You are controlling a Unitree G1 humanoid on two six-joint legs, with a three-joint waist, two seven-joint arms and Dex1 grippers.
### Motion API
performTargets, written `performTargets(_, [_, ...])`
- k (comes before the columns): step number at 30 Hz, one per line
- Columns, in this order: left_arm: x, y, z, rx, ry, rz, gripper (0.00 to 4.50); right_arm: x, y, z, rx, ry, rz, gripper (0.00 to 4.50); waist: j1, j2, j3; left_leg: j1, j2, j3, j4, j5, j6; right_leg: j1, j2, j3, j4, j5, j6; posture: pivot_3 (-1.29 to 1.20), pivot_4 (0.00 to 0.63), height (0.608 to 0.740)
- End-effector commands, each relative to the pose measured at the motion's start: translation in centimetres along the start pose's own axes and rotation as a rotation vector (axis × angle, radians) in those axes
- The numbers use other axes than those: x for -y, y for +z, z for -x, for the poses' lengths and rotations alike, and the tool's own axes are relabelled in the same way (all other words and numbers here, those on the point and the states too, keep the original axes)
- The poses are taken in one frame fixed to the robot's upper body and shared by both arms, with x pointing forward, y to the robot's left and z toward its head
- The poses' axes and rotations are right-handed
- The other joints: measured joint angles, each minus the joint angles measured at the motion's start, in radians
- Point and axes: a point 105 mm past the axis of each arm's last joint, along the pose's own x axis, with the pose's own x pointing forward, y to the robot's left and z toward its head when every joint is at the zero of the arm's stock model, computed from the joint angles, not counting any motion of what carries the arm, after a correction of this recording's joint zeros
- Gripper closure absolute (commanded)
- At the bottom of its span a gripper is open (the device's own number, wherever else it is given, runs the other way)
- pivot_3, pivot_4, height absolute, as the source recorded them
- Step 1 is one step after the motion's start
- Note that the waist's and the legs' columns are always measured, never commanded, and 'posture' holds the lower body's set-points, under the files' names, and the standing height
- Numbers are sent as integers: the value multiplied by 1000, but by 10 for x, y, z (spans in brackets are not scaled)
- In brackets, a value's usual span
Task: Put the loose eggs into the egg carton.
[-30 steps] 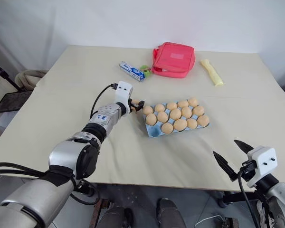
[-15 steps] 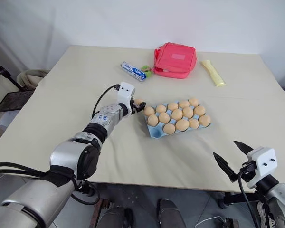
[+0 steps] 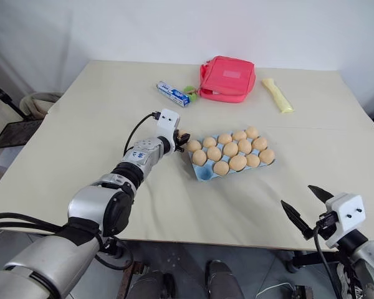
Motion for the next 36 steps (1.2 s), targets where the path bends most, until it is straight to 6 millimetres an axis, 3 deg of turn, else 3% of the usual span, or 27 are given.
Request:
performTargets(1, [-7,19,2,51,8,-9,2933,6,14,4,33,-16,39,0,0,0,0,0,0,0,0,0,0,0,0,0,0,0,0,0,150,740])
performTargets(12, [-18,58,10,164,-15,29,2933,5,12,-1,35,-12,30,0,2,0,0,-1,0,0,0,0,0,-1,0,0,-1,0,0,0,150,740])
performTargets(16, [3,81,14,232,-206,54,2933,4,13,-1,41,-14,30,0,1,0,0,-1,0,0,0,0,0,-1,0,-1,-1,0,0,0,150,740])
performTargets(19, [24,87,24,253,-418,48,2933,4,16,1,60,-23,41,0,1,0,0,-2,0,0,0,0,0,-1,1,-2,-1,0,0,0,150,740])
performTargets(23, [31,76,48,254,-595,16,2933,3,16,6,73,-32,41,0,-5,2,-1,-1,1,1,0,0,-2,-1,1,0,-1,0,0,0,150,740])
performTargets(30, [42,37,98,146,-760,-46,2933,-3,24,13,121,-9,37,0,-11,3,-1,1,3,-1,0,2,-5,-2,1,4,7,-2,-4,0,150,740])
performTargets(36, [54,20,115,70,-824,-101,2933,2,23,10,109,-2,42,0,0,3,-1,2,1,-5,2,4,-5,3,-1,4,6,-2,-4,0,150,740])
